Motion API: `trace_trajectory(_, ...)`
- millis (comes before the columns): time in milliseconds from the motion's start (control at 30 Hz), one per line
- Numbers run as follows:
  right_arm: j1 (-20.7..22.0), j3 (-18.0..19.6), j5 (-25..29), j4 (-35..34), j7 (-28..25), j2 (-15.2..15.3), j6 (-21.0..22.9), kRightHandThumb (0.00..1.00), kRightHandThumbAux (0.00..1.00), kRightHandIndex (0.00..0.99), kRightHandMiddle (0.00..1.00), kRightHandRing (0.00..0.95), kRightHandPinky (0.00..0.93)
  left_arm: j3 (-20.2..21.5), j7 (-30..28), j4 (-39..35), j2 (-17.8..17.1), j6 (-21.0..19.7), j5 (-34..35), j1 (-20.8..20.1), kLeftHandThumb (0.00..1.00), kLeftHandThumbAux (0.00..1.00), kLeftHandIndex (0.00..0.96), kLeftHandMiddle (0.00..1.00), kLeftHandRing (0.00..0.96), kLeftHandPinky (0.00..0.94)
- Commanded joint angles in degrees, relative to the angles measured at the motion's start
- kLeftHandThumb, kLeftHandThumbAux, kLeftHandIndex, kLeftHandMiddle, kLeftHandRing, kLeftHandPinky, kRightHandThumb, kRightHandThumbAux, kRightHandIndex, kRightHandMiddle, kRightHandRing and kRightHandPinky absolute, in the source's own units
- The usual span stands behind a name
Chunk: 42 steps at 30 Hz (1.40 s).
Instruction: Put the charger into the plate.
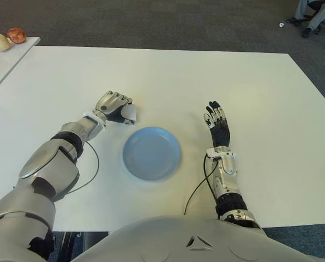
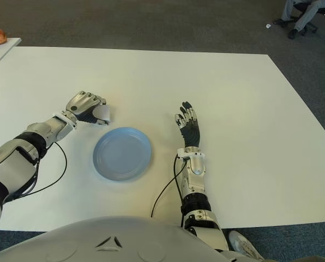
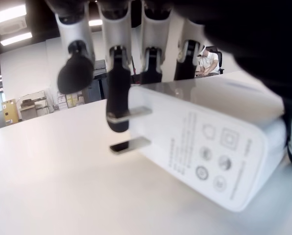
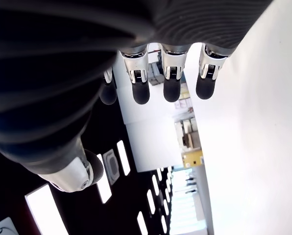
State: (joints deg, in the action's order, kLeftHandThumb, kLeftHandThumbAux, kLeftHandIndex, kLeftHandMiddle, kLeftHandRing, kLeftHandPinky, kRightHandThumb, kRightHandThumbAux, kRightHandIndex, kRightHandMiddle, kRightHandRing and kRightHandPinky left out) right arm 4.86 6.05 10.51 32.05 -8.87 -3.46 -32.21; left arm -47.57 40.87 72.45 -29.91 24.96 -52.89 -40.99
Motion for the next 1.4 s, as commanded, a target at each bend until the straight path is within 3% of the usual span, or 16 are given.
trace_trajectory(33,-1.4,0.2,0.7,0.8,0.0,-1.4,1.0,0.0,0.669,0.093,0.109,0.07,0.077,0.6,-1.5,0.5,-1.4,0.2,-0.3,2.2,0.852,0.669,0.395,0.535,0.812,0.764)
trace_trajectory(300,-1.1,0.3,1.1,1.2,-0.4,-1.5,1.2,0.0,0.673,0.091,0.104,0.066,0.073,4.6,-3.6,-1.2,-2.1,3.2,2.9,-0.4,0.852,0.668,0.397,0.539,0.834,0.802)
trace_trajectory(400,-0.9,0.3,1.1,1.4,-0.5,-1.6,1.4,0.0,0.673,0.089,0.102,0.065,0.075,9.3,-8.7,-8.5,-5.3,6.8,7.3,-1.0,0.853,0.668,0.398,0.54,0.846,0.815)
trace_trajectory(500,-0.6,0.4,1.1,1.7,-0.5,-1.6,1.6,0.0,0.673,0.09,0.101,0.065,0.077,13.0,-13.3,-13.0,-6.5,7.6,10.7,-0.5,0.854,0.668,0.399,0.54,0.854,0.822)
trace_trajectory(733,-0.3,0.3,0.5,2.6,-0.1,-1.5,0.9,0.0,0.673,0.093,0.102,0.067,0.08,21.2,-23.8,-34.2,-10.4,3.7,16.9,6.1,0.854,0.668,0.401,0.538,0.863,0.83)
trace_trajectory(1067,0.3,0.1,-0.1,4.1,0.7,-1.6,0.4,0.0,0.664,0.098,0.108,0.072,0.083,29.9,-31.4,-55.6,-11.4,-1.5,20.6,15.2,0.855,0.667,0.403,0.537,0.869,0.846)
trace_trajectory(1233,0.8,-0.1,-0.5,5.1,0.7,-1.6,-0.2,0.0,0.66,0.1,0.11,0.073,0.083,32.9,-34.4,-63.0,-10.2,-3.6,21.4,18.7,0.855,0.667,0.403,0.537,0.871,0.853)
trace_trajectory(1400,1.2,-0.3,-1.1,6.1,0.8,-1.5,-0.6,0.0,0.658,0.102,0.113,0.074,0.079,34.2,-36.0,-65.4,-8.3,-4.3,21.7,20.5,0.855,0.667,0.403,0.537,0.873,0.854)
